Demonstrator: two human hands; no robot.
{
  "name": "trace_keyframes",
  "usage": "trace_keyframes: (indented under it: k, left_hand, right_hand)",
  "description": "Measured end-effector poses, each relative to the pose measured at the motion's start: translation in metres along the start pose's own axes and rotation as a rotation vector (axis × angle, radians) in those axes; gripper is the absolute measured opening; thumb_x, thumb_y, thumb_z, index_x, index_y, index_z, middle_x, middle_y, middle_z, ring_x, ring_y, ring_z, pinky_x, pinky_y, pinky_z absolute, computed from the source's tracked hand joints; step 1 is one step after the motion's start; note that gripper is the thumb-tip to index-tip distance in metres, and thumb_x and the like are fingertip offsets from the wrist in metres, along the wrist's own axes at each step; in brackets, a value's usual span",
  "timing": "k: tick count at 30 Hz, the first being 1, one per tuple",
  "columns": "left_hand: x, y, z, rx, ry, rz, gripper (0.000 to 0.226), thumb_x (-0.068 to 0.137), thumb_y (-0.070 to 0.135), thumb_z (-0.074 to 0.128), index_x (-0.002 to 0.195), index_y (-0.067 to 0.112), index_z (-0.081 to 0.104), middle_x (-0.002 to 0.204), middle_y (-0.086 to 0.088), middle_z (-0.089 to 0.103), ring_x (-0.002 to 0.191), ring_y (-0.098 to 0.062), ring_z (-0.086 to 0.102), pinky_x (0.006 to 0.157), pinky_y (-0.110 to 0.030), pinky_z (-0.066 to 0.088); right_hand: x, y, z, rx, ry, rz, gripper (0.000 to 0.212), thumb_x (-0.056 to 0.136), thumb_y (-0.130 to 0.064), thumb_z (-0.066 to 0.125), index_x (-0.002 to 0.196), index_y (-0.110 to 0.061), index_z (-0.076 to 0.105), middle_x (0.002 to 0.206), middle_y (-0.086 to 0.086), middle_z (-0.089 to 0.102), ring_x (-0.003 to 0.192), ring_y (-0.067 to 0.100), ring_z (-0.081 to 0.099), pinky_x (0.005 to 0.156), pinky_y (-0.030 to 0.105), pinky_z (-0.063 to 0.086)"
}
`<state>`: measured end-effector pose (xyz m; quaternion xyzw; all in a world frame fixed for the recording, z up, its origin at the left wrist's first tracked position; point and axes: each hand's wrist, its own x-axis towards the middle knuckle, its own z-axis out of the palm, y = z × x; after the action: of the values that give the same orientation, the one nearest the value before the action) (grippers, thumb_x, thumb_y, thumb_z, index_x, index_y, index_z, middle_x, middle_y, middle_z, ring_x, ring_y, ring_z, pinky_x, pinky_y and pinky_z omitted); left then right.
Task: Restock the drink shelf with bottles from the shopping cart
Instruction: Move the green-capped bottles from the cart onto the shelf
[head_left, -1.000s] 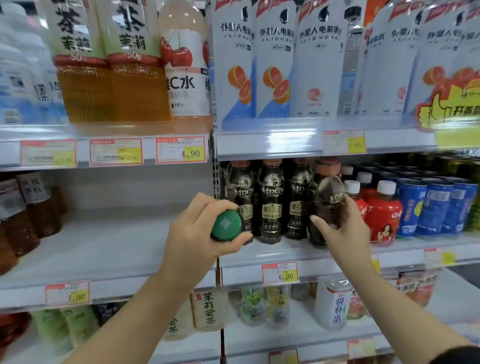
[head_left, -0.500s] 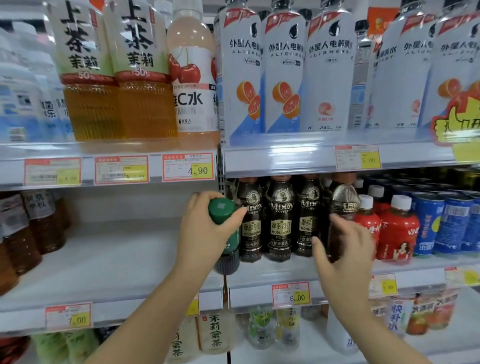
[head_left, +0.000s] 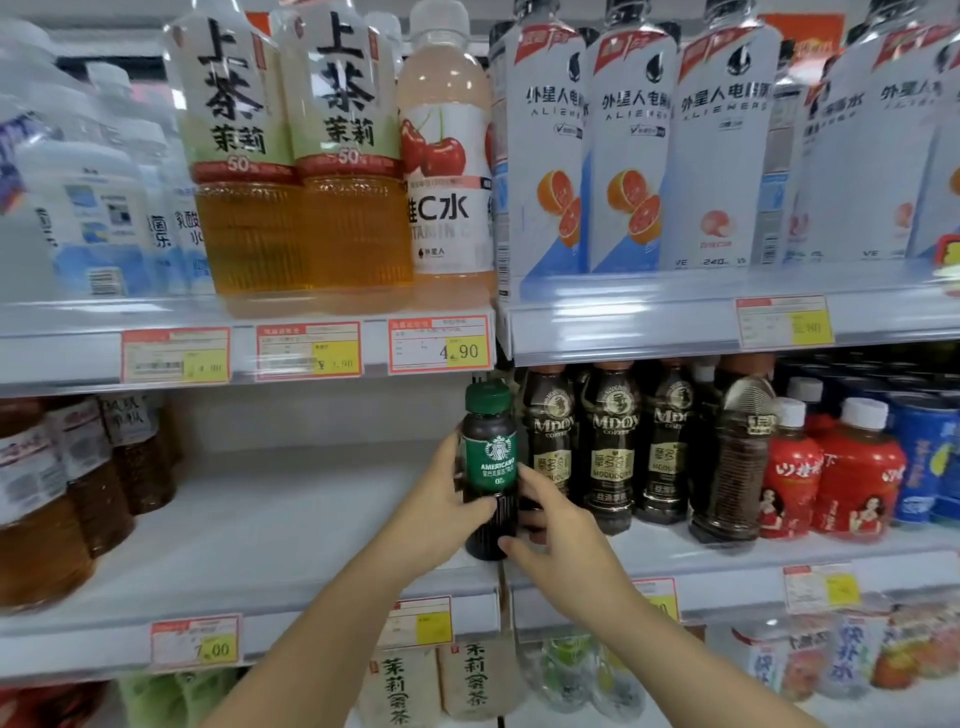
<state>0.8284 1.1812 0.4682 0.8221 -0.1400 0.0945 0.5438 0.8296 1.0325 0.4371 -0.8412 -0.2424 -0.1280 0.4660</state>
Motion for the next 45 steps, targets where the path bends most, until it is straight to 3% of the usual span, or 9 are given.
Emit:
trace_keyframes:
  k: [3,6,11,16,20,26,31,36,45]
  left_hand:
    - [-0.005,-0.017,-0.009,0.028,0.075,-0.024,0.055,0.082,0.007,0.068,0.113,0.042,0.039,0.105,0.022,0.055,0.105,0.002,0.054,0.08,-0.011,0.042]
    - [-0.001,-0.025,-0.019,0.045,0.11,-0.019,0.054,0.081,0.008,0.069,0.114,0.039,0.039,0.101,0.027,0.052,0.097,0.007,0.052,0.081,-0.013,0.042]
    - [0.012,-0.038,-0.041,0.006,0.035,-0.081,0.058,0.086,0.003,0.061,0.132,0.028,0.036,0.121,0.008,0.053,0.119,-0.014,0.051,0.093,-0.02,0.04]
    - [0.003,-0.056,-0.065,0.383,0.044,-0.125,0.059,0.092,0.023,0.057,0.144,0.024,0.029,0.142,0.004,0.038,0.119,-0.014,0.049,0.096,-0.023,0.041]
    - [-0.025,-0.07,-0.088,0.638,0.046,-0.138,0.039,0.092,0.036,0.051,0.131,0.031,0.047,0.127,0.014,0.055,0.11,-0.005,0.055,0.095,-0.026,0.044]
    - [-0.054,-0.065,-0.106,0.723,0.111,0.013,0.031,0.093,0.043,0.047,0.122,0.035,0.055,0.116,0.019,0.063,0.103,-0.002,0.058,0.085,-0.018,0.041]
    - [-0.105,-0.082,-0.124,0.622,0.317,0.33,0.024,0.089,0.028,0.046,0.108,0.029,0.061,0.101,0.014,0.067,0.088,-0.009,0.062,0.079,-0.026,0.048]
    - [-0.198,-0.144,-0.158,0.584,0.426,0.336,0.019,0.089,0.018,0.045,0.098,0.02,0.061,0.091,0.002,0.068,0.081,-0.015,0.06,0.07,-0.03,0.047]
    - [-0.439,-0.319,-0.202,0.435,0.453,-0.731,0.021,0.09,0.018,0.055,0.108,0.024,0.063,0.099,0.006,0.067,0.081,-0.015,0.063,0.066,-0.029,0.048]
  right_hand:
    - [0.005,-0.005,0.007,0.017,-0.055,0.011,0.074,0.084,-0.005,0.064,0.138,-0.039,0.026,0.105,-0.032,0.046,0.085,-0.022,0.05,0.077,0.001,0.042]
    - [0.018,-0.007,0.018,-0.032,-0.025,0.022,0.069,0.083,-0.009,0.064,0.14,-0.03,0.031,0.107,-0.023,0.051,0.087,-0.008,0.055,0.087,0.015,0.048]
    - [0.047,-0.009,0.044,-0.094,0.039,0.106,0.06,0.079,-0.019,0.071,0.131,-0.017,0.041,0.118,0.003,0.063,0.106,0.017,0.06,0.089,0.03,0.049]
    - [0.072,-0.009,0.065,-0.198,0.127,0.202,0.054,0.082,-0.02,0.069,0.128,-0.01,0.042,0.121,0.01,0.061,0.113,0.027,0.057,0.087,0.03,0.046]
    - [0.079,-0.007,0.074,-0.239,0.219,0.271,0.055,0.083,-0.02,0.067,0.13,-0.009,0.041,0.123,0.013,0.059,0.112,0.031,0.057,0.086,0.037,0.049]
    - [0.071,-0.02,0.072,-0.209,0.243,0.281,0.057,0.08,-0.017,0.07,0.13,-0.009,0.043,0.126,0.012,0.057,0.117,0.03,0.054,0.092,0.037,0.047]
    - [0.011,-0.064,0.105,-0.237,0.413,-0.08,0.042,0.085,-0.014,0.063,0.125,-0.016,0.051,0.114,-0.004,0.052,0.105,0.008,0.051,0.089,0.025,0.044]
    - [-0.048,-0.095,0.219,-0.154,0.071,-0.377,0.014,0.086,-0.018,0.052,0.095,-0.018,0.063,0.087,-0.008,0.063,0.081,0.005,0.055,0.073,0.016,0.044]
    - [-0.153,-0.058,0.463,-0.197,-0.834,-0.089,0.024,0.089,-0.021,0.054,0.11,-0.018,0.062,0.103,0.003,0.065,0.091,0.02,0.062,0.075,0.035,0.051]
